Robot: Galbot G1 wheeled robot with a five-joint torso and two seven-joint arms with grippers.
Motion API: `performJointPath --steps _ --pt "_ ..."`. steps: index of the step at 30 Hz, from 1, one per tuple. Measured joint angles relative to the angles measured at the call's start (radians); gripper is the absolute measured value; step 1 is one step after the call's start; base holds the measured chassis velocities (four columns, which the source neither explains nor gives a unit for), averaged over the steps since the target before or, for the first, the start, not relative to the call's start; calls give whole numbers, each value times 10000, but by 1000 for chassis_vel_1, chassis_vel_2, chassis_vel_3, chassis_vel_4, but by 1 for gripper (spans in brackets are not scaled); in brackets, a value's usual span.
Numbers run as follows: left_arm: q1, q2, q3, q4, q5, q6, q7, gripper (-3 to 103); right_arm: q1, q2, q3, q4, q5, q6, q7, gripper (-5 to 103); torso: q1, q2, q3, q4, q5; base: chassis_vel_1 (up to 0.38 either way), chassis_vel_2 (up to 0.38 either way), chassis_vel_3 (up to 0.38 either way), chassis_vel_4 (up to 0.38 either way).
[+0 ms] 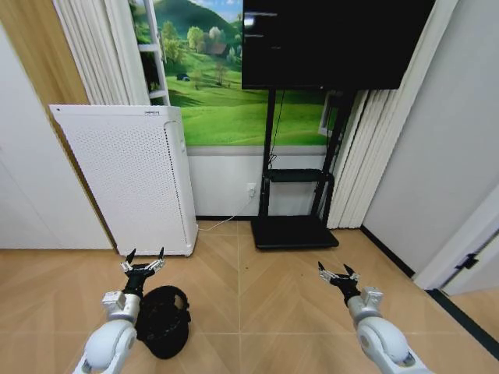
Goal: Pick up the trash bin and place the garbage on the floor into it.
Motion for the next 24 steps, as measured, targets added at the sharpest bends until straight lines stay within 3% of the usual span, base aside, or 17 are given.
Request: performJointPath --steps 24 --pt "1 0 -1 0 -1 0 1 100 0 -1 0 0 0 0 0 100 298 1012 714 0 0 0 0 0 0"
